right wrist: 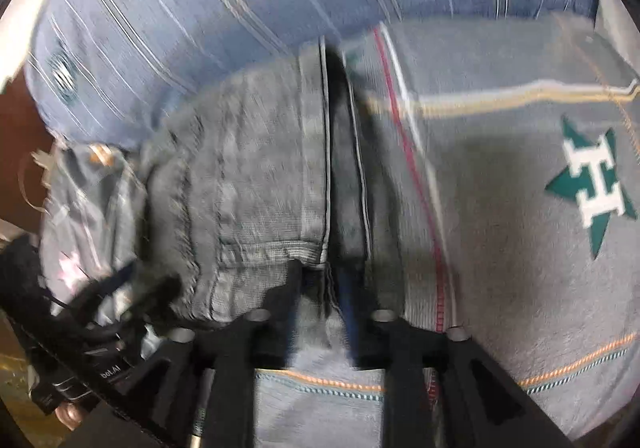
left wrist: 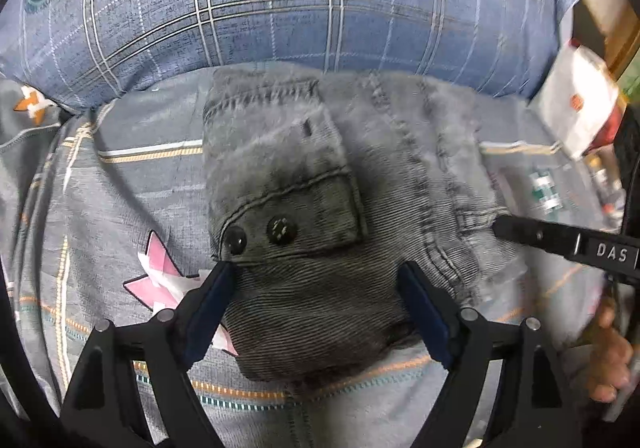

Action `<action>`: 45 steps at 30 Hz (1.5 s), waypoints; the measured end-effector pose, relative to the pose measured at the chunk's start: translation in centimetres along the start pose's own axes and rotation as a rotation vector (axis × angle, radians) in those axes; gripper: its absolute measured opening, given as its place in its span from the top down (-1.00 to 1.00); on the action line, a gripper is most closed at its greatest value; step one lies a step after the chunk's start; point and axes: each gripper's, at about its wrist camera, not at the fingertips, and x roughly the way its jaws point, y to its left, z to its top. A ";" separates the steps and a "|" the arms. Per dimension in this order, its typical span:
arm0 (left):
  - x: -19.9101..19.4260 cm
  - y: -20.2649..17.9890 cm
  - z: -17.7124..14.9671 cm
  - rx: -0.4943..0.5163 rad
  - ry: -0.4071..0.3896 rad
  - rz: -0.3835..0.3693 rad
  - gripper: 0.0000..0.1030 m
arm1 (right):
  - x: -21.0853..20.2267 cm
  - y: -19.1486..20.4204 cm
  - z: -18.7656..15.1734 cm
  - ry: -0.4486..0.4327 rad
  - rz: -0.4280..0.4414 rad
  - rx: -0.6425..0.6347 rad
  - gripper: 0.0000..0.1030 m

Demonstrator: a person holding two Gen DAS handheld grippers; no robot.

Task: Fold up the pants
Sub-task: 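Grasp the bundle's pocket edge with the left gripper while the right gripper grasps the folded hem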

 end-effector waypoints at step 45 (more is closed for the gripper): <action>4.1 9.9 -0.4 -0.566 0.141 -0.365 -0.11 | 3.9 -6.1 3.0 0.125 0.221 0.303 -0.25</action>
